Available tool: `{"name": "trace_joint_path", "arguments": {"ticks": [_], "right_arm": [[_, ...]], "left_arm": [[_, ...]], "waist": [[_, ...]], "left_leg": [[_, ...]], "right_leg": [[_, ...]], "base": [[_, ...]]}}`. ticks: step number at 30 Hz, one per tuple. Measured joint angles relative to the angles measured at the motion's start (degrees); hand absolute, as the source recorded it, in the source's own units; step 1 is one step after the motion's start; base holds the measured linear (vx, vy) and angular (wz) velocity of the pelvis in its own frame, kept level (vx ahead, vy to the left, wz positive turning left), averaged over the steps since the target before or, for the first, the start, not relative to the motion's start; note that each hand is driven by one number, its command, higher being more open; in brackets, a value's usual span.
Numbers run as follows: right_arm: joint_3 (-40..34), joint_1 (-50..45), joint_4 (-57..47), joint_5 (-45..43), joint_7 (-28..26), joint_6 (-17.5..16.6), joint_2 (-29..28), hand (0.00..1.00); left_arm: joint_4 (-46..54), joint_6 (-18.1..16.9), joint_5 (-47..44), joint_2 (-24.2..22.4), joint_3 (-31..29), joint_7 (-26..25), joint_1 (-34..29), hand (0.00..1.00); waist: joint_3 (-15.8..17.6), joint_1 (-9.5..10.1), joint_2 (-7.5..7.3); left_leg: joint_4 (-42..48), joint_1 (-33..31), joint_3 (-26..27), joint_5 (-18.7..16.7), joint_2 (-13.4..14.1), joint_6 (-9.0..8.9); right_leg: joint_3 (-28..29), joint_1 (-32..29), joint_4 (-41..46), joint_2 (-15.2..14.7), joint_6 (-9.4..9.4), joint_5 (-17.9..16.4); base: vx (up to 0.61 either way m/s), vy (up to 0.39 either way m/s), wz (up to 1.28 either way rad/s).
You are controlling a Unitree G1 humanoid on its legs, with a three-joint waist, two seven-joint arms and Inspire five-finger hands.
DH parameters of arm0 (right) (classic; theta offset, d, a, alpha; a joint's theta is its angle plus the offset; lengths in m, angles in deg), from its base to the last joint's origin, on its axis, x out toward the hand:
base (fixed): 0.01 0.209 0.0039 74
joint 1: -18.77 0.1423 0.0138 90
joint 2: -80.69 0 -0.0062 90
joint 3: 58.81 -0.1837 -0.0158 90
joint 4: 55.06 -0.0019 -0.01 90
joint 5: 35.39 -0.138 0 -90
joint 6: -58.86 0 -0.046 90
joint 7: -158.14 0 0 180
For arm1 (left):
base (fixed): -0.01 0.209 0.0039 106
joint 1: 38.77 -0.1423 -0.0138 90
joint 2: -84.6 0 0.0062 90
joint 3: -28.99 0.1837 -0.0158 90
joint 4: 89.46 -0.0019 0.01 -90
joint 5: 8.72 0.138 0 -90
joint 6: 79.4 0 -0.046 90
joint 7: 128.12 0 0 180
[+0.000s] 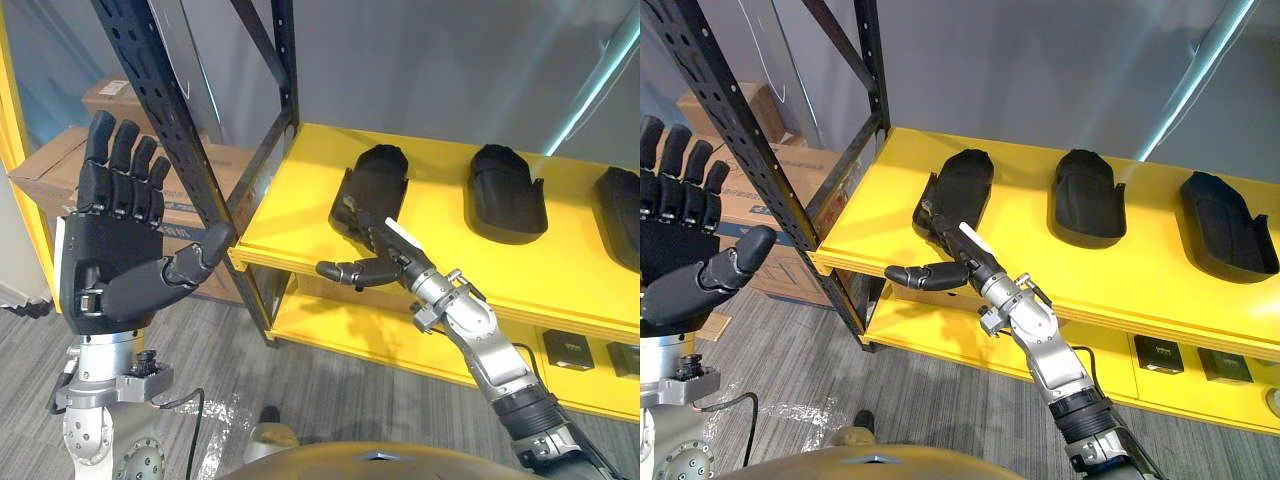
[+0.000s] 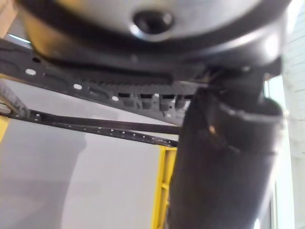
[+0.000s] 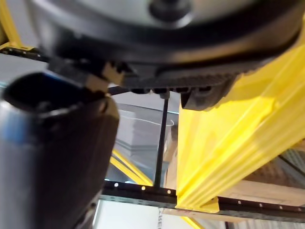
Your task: Walk over and take three plastic housings, then place them on the shelf
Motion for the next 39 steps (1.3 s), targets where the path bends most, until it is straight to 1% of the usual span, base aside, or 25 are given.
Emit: {"name": "trace_joint_path", "arguments": {"ticks": [2, 5, 9, 11, 14, 18, 23, 26, 28, 32, 35, 39], "right_arm": [[-0.5, 0.5, 2.2, 0.0, 1.0, -0.6, 0.0, 1.00], [-1.0, 1.2, 4.0, 0.0, 1.8, -1.7, 0.0, 1.00], [-1.7, 2.4, 5.7, 0.1, 3.3, -1.9, -0.1, 1.00], [-2.3, 2.4, 6.3, 3.1, 4.7, -2.5, -0.1, 1.00], [-2.7, 2.7, 6.8, 4.6, 5.9, -2.6, -0.1, 1.00], [-2.7, 4.1, 8.5, 4.7, 6.5, -3.2, -0.3, 1.00], [-3.1, 4.6, 9.0, 5.2, 7.5, -3.2, -1.8, 1.00], [-3.1, 5.2, 9.7, 5.2, 7.6, -3.3, -1.8, 1.00], [-3.1, 5.9, 10.9, 5.2, 7.6, -3.9, -1.8, 1.00], [-3.0, 6.7, 11.2, 5.2, 7.9, -4.1, -1.8, 1.00], [-3.0, 6.7, 11.4, 6.8, 8.9, -4.2, -1.8, 1.00], [-2.4, 6.8, 12.6, 6.7, 10.1, -4.3, -2.0, 1.00]], "left_arm": [[-1.2, -0.3, 0.0, 0.0, 1.2, 0.9, 0.1, 1.00], [-1.2, -0.5, -0.1, 0.0, 1.7, 0.9, 0.1, 1.00], [-1.2, -0.6, -0.1, 0.0, 2.4, 0.9, 0.1, 1.00], [-1.2, -0.8, -0.1, 0.0, 2.9, 0.6, 0.1, 1.00], [-1.3, -0.8, 0.0, 0.0, 3.9, -0.2, 0.1, 1.00], [-1.4, -0.8, 0.0, 0.0, 4.0, -0.6, 0.1, 1.00], [-2.0, -0.9, 0.1, 0.0, 4.4, -1.2, 0.2, 1.00], [-3.7, -0.9, 0.1, 0.0, 4.7, -1.3, 0.3, 1.00], [-4.0, -0.9, 0.1, 0.0, 5.0, -1.3, 0.2, 1.00], [-4.0, -0.9, 0.1, 0.0, 5.0, -1.3, 0.3, 1.00], [-4.0, -0.9, 0.2, 0.0, 5.6, -1.4, 0.3, 1.00], [-4.0, -0.9, 0.2, 0.0, 6.8, -1.4, 0.3, 1.00]], "waist": [[0.1, 0.04, 0.12], [0.1, 0.02, 0.14], [0.3, 0.06, 0.40], [0.4, 0.03, 0.51], [0.6, 0.03, 0.80], [1.1, 0.02, 1.32], [1.1, 0.07, 1.34], [1.1, 0.07, 1.36], [1.1, 0.08, 1.38], [1.1, 0.08, 1.61], [1.1, 0.10, 1.80], [1.1, 0.20, 1.91]], "left_leg": [[0.0, 0.0, -0.2, 0.1, 0.0, 0.09], [0.0, -0.1, -0.3, 0.2, -0.1, 0.16], [0.0, -0.1, -0.3, 0.3, -0.1, 0.26], [0.0, -0.1, -0.4, 0.5, -0.1, 0.38], [0.0, 0.0, -0.4, 0.6, -0.3, 0.56], [0.0, 0.0, -0.4, 0.8, -0.4, 0.76], [0.0, -0.1, -0.5, 0.8, -0.4, 0.83], [0.0, -0.2, -0.7, 0.9, -0.5, 0.83], [0.0, -0.2, -0.8, 1.0, -0.5, 0.86], [0.0, -0.3, -0.9, 1.1, -0.7, 0.96], [0.0, -0.3, -1.1, 1.2, -1.0, 1.10], [0.0, -0.3, -1.1, 1.3, -1.1, 1.21]], "right_leg": [[-0.1, 0.0, 0.5, -0.2, -0.08, -0.3], [-0.2, 0.0, 0.6, -0.2, -0.09, -0.3], [-0.3, 0.0, 0.7, -0.3, -0.11, -0.4], [-0.4, 0.0, 1.1, -0.4, 0.03, -0.5], [-0.4, -0.1, 1.6, -0.8, -0.04, -0.8], [-0.4, -0.1, 1.6, -0.8, -0.06, -0.8], [-0.5, -0.1, 1.6, -0.9, -0.02, -0.7], [-0.7, -0.1, 1.6, -1.0, -0.02, -0.7], [-0.8, 0.0, 1.7, -1.0, -0.02, -0.7], [-1.0, 0.0, 1.8, -1.1, -0.04, -0.8], [-1.1, 0.0, 2.3, -1.6, 0.04, -0.8], [-1.1, 0.0, 2.4, -1.7, 0.02, -0.8]], "base": [[-0.03, 0.011, 0.04], [-0.02, 0.005, 0.02], [-0.04, 0.009, 0.01], [-0.04, 0.012, 0.02], [-0.04, 0.013, 0.02], [-0.05, 0.009, 0.00], [-0.03, 0.004, 0.01], [-0.02, 0.003, 0.02], [-0.02, 0.003, 0.01], [-0.03, 0.005, 0.02], [-0.04, 0.014, 0.04], [-0.05, 0.008, 0.00]]}}
